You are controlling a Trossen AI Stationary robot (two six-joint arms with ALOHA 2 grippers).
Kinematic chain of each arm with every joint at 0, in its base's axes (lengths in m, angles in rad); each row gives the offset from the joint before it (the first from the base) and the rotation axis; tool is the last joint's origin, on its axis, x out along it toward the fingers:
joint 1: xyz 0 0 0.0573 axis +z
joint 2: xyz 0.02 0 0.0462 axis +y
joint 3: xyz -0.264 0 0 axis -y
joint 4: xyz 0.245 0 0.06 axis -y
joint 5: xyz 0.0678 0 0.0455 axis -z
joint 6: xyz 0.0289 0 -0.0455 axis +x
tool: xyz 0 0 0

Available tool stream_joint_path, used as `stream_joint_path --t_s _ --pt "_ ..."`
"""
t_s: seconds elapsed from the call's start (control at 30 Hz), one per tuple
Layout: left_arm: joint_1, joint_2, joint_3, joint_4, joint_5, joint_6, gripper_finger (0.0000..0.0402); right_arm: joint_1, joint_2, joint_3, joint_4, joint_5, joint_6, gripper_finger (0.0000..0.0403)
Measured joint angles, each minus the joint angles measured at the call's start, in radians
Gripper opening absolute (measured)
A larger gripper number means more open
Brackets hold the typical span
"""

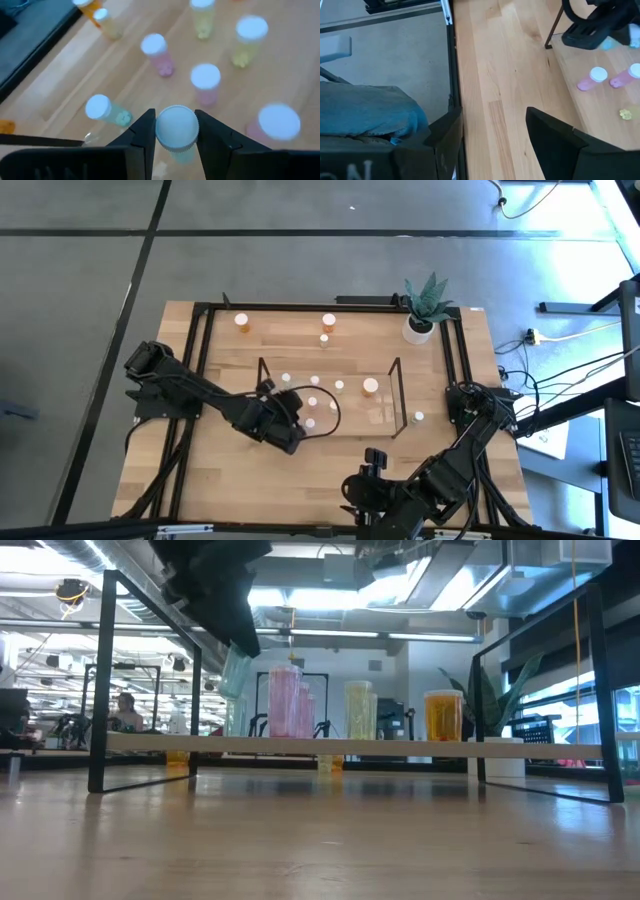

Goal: Pick and place medicine bottles onto shelf by color
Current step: Put the bottom blue pill bottle on the shelf aligned with the other blue pill bottle

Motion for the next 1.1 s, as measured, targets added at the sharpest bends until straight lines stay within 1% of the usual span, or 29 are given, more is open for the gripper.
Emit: stream_joint_path --t_s 0.07,0.23,0.47,0.87,1.0,1.1 --pt "0.000 0.000 0.000 -0.001 0.031 0.056 0.0105 0.000 0.000 0.000 0.002 0.000 0.001 0.0219" --pt "0.000 0.000 0.000 0.000 0.071 0.215 0.0105 0.000 0.000 0.000 0.002 0.000 0.001 0.0219" --pt "0.000 0.000 0.000 0.035 0.090 0.420 0.0105 0.000 0.000 0.000 0.002 0.000 0.000 0.0219" --pt "0.009 0.000 0.000 0.115 0.107 0.558 0.0105 0.000 0.000 0.000 0.002 0.000 0.000 0.0219" --pt "0.025 0.000 -0.003 0.124 0.142 0.576 0.0105 0.000 0.000 0.000 0.002 0.000 0.000 0.0219" --pt "0.037 -0.010 -0.036 0.162 0.157 0.582 0.0105 0.000 0.000 0.000 0.002 0.000 0.001 0.0219"
